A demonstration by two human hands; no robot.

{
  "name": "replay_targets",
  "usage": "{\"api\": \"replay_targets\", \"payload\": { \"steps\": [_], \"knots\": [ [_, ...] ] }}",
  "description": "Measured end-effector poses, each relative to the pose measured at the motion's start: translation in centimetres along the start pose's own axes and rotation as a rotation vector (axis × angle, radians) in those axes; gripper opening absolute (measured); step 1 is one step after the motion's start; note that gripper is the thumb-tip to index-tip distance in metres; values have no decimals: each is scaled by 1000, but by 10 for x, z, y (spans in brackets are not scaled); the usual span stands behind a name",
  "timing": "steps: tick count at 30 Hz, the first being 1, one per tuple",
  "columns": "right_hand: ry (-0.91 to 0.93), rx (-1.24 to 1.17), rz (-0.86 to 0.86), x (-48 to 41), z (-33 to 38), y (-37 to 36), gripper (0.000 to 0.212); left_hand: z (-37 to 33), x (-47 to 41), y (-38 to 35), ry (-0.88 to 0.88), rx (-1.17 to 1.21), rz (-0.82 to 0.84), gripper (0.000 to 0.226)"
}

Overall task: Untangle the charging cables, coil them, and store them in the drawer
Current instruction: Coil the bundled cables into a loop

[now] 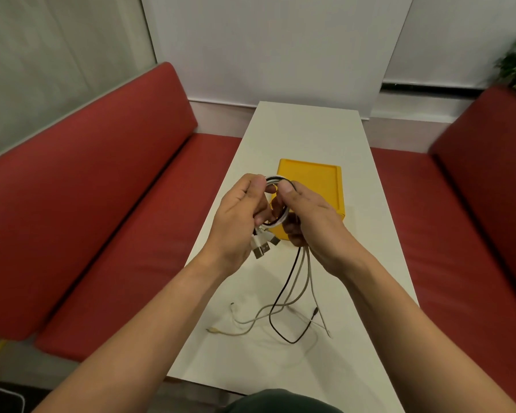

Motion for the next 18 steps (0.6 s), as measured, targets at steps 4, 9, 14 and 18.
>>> {"api": "replay_targets", "payload": {
  "steps": [4, 9, 14, 18],
  "knots": [
    [19, -19, 10, 2, -1, 6, 41, -2, 0, 2, 124, 69, 90, 33],
    [73, 67, -38, 1, -6, 8, 34, 3, 0, 0, 203, -37, 179, 41],
    [151, 214, -132, -2, -8, 9, 34, 8, -2, 0, 195, -8, 278, 39],
    [170, 346, -135, -3, -12, 8, 37, 14, -2, 4, 241, 91, 303, 40]
  ]
}}
Point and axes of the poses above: each hand's wrist, its own x-axis away from the middle knuckle, its own y-axis out of the back of the hand, z = x × y, the point moved 4 cm from there along -x, towards the middle knuckle
